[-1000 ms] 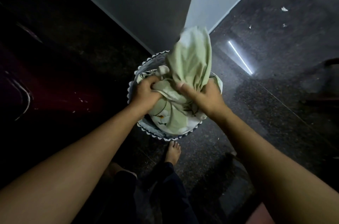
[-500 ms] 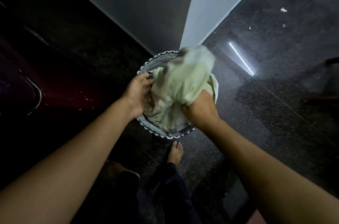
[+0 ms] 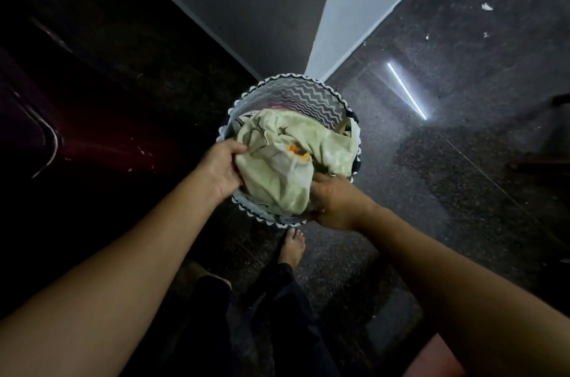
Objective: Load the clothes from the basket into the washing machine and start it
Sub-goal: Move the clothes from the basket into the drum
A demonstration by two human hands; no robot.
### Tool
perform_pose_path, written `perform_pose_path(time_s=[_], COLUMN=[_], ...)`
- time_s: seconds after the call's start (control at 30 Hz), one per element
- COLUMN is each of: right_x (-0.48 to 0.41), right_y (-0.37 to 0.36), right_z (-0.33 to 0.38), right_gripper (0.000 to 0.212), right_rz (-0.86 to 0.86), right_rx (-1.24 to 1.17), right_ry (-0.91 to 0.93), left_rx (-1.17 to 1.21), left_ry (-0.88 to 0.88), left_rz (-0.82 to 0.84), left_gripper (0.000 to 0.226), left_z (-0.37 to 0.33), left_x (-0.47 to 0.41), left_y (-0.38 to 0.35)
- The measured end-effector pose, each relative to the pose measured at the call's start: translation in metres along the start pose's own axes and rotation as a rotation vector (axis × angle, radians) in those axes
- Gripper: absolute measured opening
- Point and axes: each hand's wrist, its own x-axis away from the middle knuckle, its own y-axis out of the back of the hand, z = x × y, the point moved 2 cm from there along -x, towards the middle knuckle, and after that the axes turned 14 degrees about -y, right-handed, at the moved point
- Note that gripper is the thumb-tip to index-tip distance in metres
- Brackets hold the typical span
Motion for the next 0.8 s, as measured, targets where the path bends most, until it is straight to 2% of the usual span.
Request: perform_pose_path(time_s=[0.03, 0.07, 0.13, 0.17, 0.2, 0.23, 0.27, 0.37, 0.43, 0.5, 0.57, 0.63, 0.7, 0.73, 0.8], right_x=[-0.003, -0.007, -0.014, -0.016, -0.015, -0.014, -0.013, -0.017, -0.026, -0.037, -0.045, -0.047, -0.045, -0.042, -0.033], right_y=[0.003, 0.008, 0.019, 0.026, 0.036, 0.048, 0.059, 0.080, 0.083, 0.087, 0.089, 0.091, 0.096, 0.099, 0.109], right_z=[-0.002, -0.006, -0.015, -0.017, -0.017, -0.016, -0.013, 0.005, 0.014, 0.019, 0.021, 0.020, 0.017, 0.017, 0.018], right_gripper=[0.052, 0.048, 0.038, 0.027, 0.015, 0.016, 0.034, 0.096, 0.112, 0.096, 0.060, 0.028, 0.016, 0.016, 0.013], right_rz=[0.067, 0.044, -0.141, -0.261, -0.383, -0.492, -0.535, -0.390, -0.321, -0.255, -0.174, -0.174, -0.238, -0.277, -0.350], right_rx=[-0.239, -0.500, -0.969, -1.153, -1.206, -1.144, -1.014, -0.518, -0.288, -0.257, -0.396, -0.560, -0.738, -0.846, -1.062], right_ry=[-0.103, -0.244, -0.509, -0.580, -0.614, -0.597, -0.539, -0.201, -0.101, -0.081, -0.074, -0.159, -0.265, -0.296, -0.338], left_rx=[0.049, 0.102, 0.184, 0.212, 0.231, 0.236, 0.247, 0.254, 0.222, 0.206, 0.202, 0.183, -0.059, -0.258, -0.597], left_ry=[-0.046, -0.077, -0.098, -0.092, -0.085, -0.086, -0.098, -0.160, -0.200, -0.205, -0.215, -0.240, -0.422, -0.533, -0.659], left_rz=[-0.024, -0.037, -0.009, 0.012, 0.041, 0.052, 0.062, 0.128, 0.186, 0.271, 0.360, 0.424, 0.320, 0.237, 0.143], left_gripper=[0.029, 0.030, 0.036, 0.040, 0.044, 0.047, 0.049, 0.050, 0.047, 0.049, 0.042, 0.032, 0.013, 0.012, 0.033], left_z=[-0.001, -0.002, -0.005, -0.006, -0.008, -0.009, -0.013, -0.025, -0.034, -0.043, -0.053, -0.060, -0.065, -0.070, -0.074], left_x=[0.000, 0.002, 0.006, 0.009, 0.013, 0.014, 0.016, 0.020, 0.024, 0.028, 0.031, 0.033, 0.026, 0.024, 0.026], left_y=[0.000, 0.001, 0.002, 0.001, 0.000, -0.001, -0.004, -0.020, -0.036, -0.049, -0.055, -0.054, -0.047, -0.042, -0.035])
